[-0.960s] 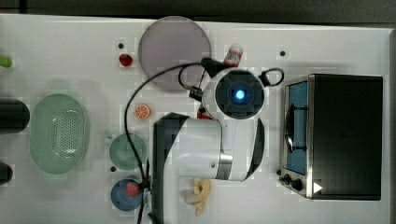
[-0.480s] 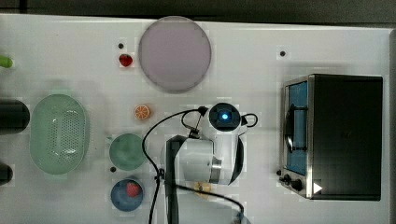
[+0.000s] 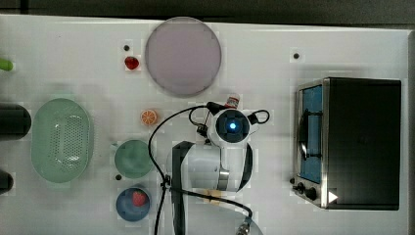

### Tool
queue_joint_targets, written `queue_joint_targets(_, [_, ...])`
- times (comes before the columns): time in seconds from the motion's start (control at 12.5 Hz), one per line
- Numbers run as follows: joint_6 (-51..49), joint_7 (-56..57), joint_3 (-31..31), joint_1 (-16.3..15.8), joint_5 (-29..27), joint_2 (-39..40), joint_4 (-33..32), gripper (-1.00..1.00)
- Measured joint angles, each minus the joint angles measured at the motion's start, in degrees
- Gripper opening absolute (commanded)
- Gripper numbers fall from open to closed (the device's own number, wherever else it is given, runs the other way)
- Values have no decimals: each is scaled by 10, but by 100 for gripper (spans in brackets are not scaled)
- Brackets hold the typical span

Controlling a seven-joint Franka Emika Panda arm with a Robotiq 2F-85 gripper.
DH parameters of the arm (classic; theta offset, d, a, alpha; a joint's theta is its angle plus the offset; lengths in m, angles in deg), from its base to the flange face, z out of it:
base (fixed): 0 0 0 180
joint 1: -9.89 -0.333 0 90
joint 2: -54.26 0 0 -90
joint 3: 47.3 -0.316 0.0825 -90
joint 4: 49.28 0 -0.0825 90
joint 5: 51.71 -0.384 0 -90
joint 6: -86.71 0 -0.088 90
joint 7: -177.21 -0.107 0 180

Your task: Pick ketchup from plate and place it on table.

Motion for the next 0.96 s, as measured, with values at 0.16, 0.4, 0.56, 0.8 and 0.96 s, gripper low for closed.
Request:
queue_joint_targets(0.16, [-1, 0, -5, 0, -7, -20, 3, 100])
queue_joint_targets(0.4, [-15, -1, -12, 3, -7, -63, 27, 100])
queue_joint_targets(0.56, [-50, -20, -14, 1, -5, -101, 68, 100])
queue_joint_targets(0.8, [-219, -112, -25, 9, -5, -161, 165, 100])
queue_joint_targets(0.96, [-336, -168, -32, 6, -2, -184, 241, 100])
